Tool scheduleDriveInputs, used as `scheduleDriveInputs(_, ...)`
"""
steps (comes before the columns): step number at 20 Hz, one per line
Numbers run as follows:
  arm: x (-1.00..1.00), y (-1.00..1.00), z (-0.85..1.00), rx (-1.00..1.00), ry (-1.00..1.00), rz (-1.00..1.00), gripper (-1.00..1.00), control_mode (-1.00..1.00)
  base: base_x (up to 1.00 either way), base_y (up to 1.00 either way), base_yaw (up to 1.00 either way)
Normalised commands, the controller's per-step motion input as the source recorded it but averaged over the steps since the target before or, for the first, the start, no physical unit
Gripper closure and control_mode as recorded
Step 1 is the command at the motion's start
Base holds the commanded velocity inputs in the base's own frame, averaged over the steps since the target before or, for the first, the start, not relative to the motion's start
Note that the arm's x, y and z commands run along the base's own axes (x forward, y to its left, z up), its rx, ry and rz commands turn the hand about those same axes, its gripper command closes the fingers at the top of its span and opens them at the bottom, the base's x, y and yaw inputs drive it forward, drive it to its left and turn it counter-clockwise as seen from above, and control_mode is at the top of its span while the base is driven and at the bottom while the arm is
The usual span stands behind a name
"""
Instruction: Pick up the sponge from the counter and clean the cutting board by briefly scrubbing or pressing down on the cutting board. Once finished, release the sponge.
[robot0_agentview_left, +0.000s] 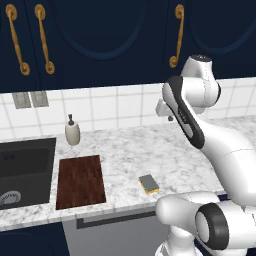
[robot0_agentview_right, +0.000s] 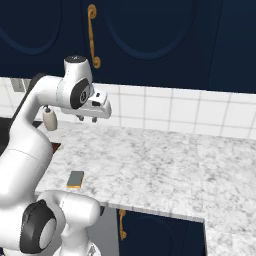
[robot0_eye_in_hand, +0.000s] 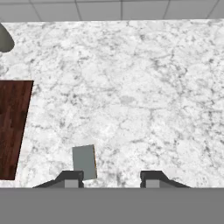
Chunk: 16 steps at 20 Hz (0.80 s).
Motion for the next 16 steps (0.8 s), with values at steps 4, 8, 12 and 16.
scheduleDriveInputs(4, -0.32, 0.02, 0.00, 0.00, -0.01, 0.00, -1.00, -1.00, 0.00, 0.00, 0.00)
scheduleDriveInputs(8, -0.56, 0.19, -0.18, 0.01, 0.00, 0.01, -1.00, -1.00, 0.00, 0.00, 0.00)
scheduleDriveInputs(12, -0.46, 0.24, -0.32, -0.04, 0.04, 0.06, -1.00, -1.00, 0.00, 0.00, 0.00)
scheduleDriveInputs(16, -0.20, 0.30, -0.43, -0.11, 0.04, 0.05, -1.00, -1.00, 0.00, 0.00, 0.00)
